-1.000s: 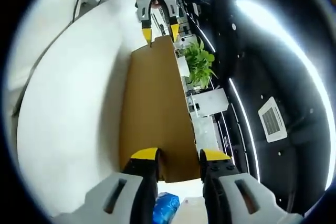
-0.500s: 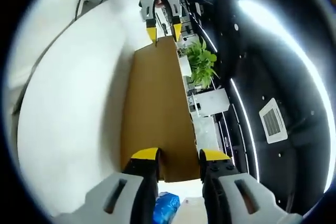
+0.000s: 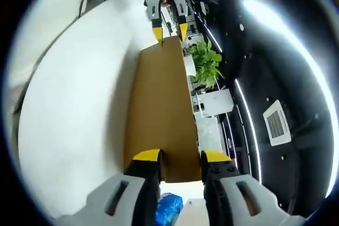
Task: Operate the shoe box by opening the lid, removing the specified soft item, and placing it in the target area until the item is outside and the box remains undamaged.
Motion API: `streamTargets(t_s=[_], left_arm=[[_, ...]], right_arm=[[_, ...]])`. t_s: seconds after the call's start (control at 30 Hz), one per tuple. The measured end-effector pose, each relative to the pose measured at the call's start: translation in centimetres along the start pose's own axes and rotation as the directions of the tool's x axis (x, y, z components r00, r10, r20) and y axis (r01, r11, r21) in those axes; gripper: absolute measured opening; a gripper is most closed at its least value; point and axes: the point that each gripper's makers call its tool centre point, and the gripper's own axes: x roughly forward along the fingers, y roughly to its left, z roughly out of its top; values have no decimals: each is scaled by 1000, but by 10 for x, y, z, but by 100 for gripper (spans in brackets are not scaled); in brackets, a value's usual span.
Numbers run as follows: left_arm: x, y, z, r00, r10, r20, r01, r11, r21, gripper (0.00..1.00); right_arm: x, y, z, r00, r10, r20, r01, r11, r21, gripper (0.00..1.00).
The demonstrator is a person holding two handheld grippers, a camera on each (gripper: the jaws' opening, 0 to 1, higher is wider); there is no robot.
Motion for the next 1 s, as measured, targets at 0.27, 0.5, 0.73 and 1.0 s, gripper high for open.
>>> streamTargets(t_s=[0.27, 0.5, 0.73, 1.0], left_arm=[[0, -4, -1, 1000, -14, 0, 14, 1000, 3, 31], [0, -7, -3, 1000, -23, -4, 23, 1000, 9, 31], [0, -10, -5, 1000, -18, -13, 18, 999, 27, 31], [2, -16, -7, 999, -17, -28, 19, 998, 64, 34]], right_arm=[[0, 3, 0, 1000, 16, 2, -16, 1000, 6, 28], [0, 6, -1, 1000, 22, 5, -22, 1000, 14, 28], [0, 9, -2, 1000, 22, -2, -22, 1000, 5, 28], [2, 14, -5, 999, 32, -14, -32, 999, -5, 31]])
